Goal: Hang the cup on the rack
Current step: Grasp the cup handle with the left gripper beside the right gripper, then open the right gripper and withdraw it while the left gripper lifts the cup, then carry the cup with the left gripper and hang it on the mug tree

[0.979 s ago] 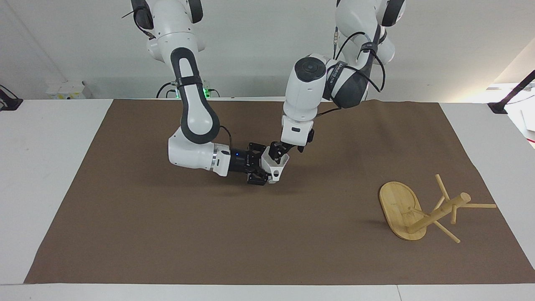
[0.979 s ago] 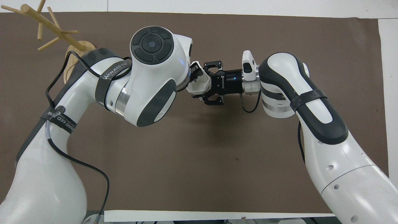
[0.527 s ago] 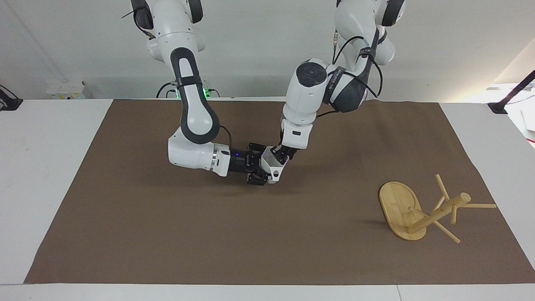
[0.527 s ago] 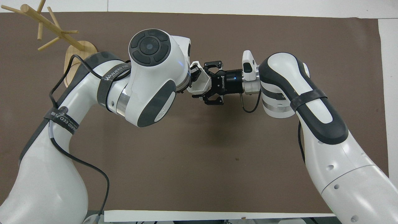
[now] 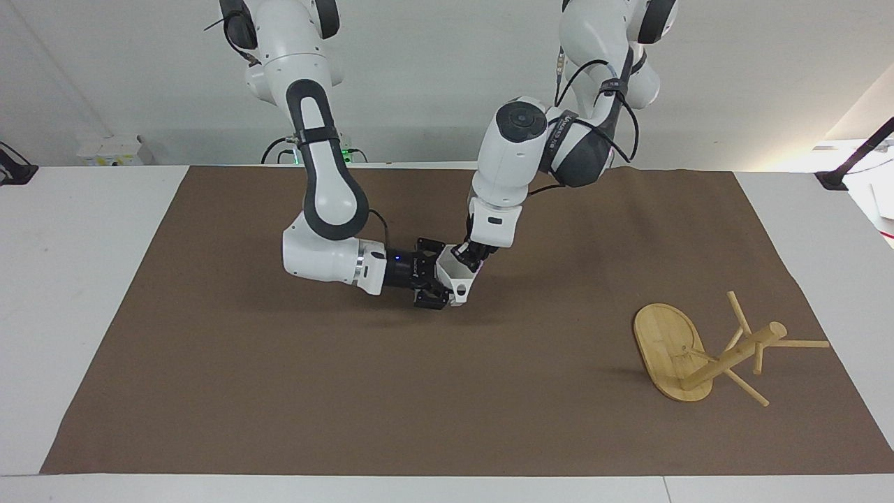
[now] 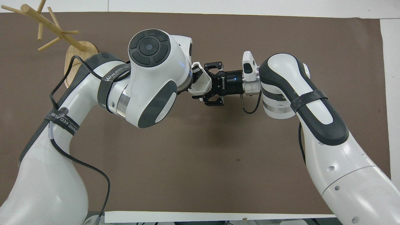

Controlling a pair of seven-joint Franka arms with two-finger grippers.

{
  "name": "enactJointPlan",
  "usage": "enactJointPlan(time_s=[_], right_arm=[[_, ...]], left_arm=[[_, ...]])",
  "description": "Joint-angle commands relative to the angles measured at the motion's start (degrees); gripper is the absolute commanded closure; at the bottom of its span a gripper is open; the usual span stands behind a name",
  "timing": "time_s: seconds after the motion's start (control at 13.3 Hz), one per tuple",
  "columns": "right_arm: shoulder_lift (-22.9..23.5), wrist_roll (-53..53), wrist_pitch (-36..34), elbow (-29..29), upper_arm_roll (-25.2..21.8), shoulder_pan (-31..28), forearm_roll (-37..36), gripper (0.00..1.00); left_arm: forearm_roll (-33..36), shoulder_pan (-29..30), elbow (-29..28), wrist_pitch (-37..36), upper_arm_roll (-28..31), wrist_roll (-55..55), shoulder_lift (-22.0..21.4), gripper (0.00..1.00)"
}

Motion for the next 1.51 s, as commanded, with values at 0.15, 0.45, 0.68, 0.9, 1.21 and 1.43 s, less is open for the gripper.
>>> enactJointPlan(time_s=[0.15,0.45,0.68,0.9,1.21,1.43], right_arm=[[-0.99,0.36,-5.56,-0.16,-0.28,-10.33,-11.70,0.00],[-1.34,1.58,-12.00,0.28,-0.72,-25.02,-32.36,0.00],[-7.82,11.90,-3.59,1.60,-1.86,-26.10,-54.20,0.00],[-14.24,31.40,-4.25,1.69,-1.69,-25.31,-68.92,0.00],[-18.13,69.24,-16.08,8.60,-0.98,-23.29,-84.76,0.00],[-19.18,90.72,-25.50,13.81,-0.81,-23.11,-85.48,0.00]], left_arm=[[1.41,4.38,-4.16,0.00,1.45,-0.33,-3.17,1.00],[7.21,9.20,-12.07,15.42,1.37,-0.16,-6.87,1.00],[7.22,13.59,-23.12,36.66,1.37,2.56,-8.72,1.00],[7.22,16.67,-36.13,57.16,1.28,8.86,-11.52,1.00],[7.22,20.54,-43.64,69.77,1.28,26.09,-13.12,1.00],[7.30,23.71,-43.82,70.05,1.19,27.44,-14.70,1.00]])
